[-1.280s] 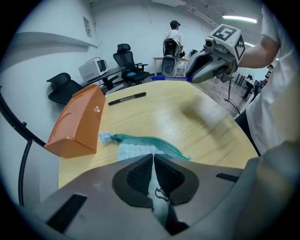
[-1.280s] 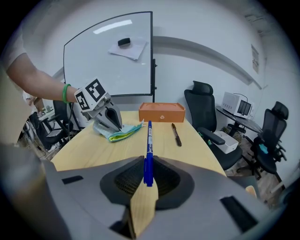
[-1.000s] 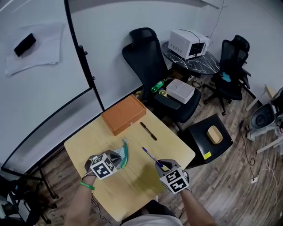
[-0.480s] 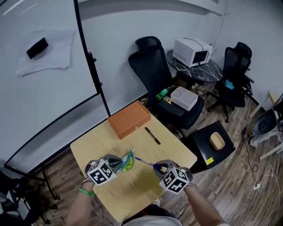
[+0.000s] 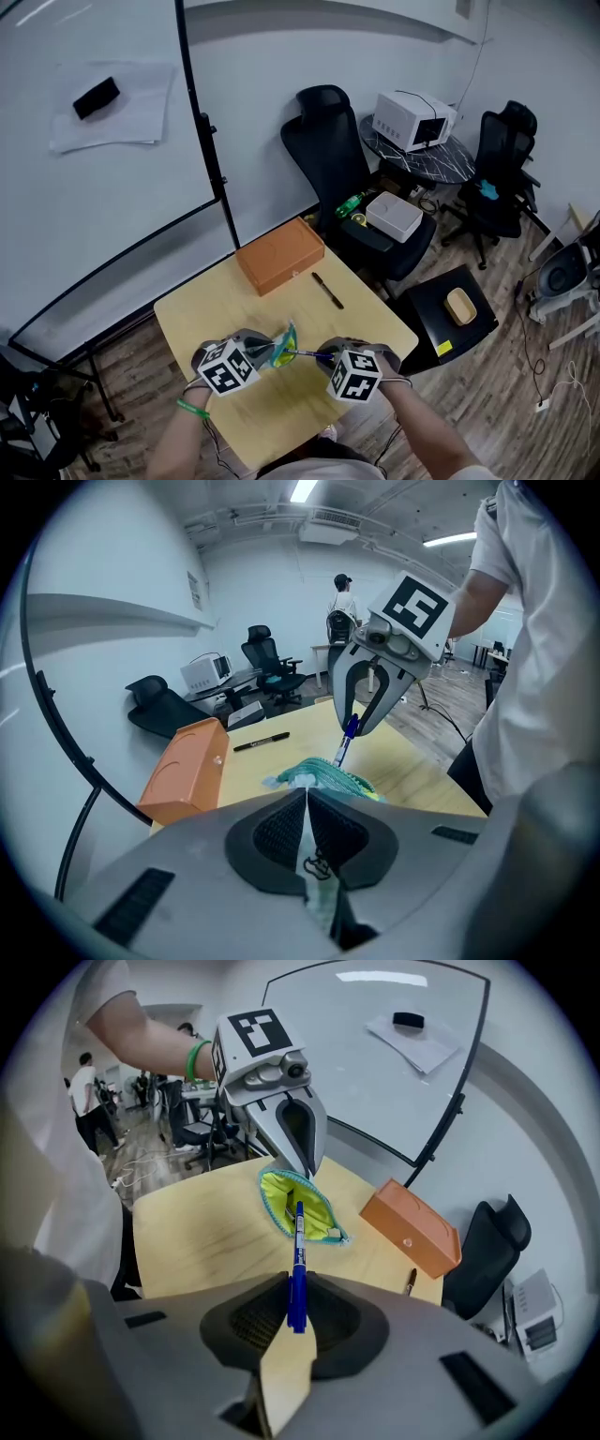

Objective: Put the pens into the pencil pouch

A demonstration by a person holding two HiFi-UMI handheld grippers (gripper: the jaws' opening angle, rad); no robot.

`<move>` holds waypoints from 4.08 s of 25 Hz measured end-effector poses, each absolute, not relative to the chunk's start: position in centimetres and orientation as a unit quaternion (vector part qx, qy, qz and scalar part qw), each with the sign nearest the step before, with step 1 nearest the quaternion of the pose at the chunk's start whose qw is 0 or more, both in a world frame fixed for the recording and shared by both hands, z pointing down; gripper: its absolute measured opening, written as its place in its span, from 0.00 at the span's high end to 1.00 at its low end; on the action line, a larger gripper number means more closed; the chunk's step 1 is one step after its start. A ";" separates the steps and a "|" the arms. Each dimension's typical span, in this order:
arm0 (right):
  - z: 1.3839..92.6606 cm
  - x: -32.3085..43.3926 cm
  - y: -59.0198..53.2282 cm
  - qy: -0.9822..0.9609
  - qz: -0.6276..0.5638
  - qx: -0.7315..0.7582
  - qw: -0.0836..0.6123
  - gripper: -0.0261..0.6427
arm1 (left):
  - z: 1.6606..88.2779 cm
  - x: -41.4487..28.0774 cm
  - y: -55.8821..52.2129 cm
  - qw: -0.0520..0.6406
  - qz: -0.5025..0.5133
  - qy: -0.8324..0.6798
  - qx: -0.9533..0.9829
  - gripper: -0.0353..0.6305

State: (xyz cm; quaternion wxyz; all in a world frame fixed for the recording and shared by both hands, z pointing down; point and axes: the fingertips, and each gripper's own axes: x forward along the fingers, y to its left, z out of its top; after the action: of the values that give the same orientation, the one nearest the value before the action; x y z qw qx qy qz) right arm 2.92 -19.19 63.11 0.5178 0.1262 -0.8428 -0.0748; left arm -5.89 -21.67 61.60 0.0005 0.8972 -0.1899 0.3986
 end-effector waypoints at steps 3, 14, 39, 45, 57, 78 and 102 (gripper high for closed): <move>63.2 1.9 -19.4 -0.841 -0.083 0.108 0.524 0.87 | 61.4 -5.1 -21.4 -0.003 0.397 -0.185 0.899 0.93; 62.7 -1.3 -19.3 -0.853 -0.087 0.065 0.511 0.87 | 60.2 -3.5 -19.8 -0.013 0.385 -0.177 0.906 0.93; 62.5 -3.2 -18.1 -0.902 0.142 0.072 0.402 0.87 | 57.7 -2.7 -19.1 0.016 0.318 -0.201 0.926 0.93; 62.4 -3.3 -18.4 -0.906 0.153 0.083 0.387 0.87 | 57.5 -2.7 -19.1 0.015 0.320 -0.204 0.925 0.93; 61.4 -2.1 -20.3 -0.911 0.118 0.128 0.373 0.75 | 57.7 -3.1 -20.0 0.022 0.327 -0.225 0.918 0.93; 57.5 5.3 -23.7 -0.903 0.082 0.265 0.329 0.77 | 57.8 -4.2 -22.6 0.026 0.332 -0.262 0.906 0.93; 65.0 10.0 -37.1 -0.821 0.141 0.413 0.368 0.74 | 57.7 -4.1 -28.5 0.069 0.316 -0.335 0.885 0.93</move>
State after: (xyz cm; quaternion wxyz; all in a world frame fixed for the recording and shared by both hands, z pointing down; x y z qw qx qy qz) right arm 10.03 -37.14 65.00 0.3678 0.4132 -0.8209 0.1415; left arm -4.08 -28.51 57.72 0.0694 0.8847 -0.3353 0.3162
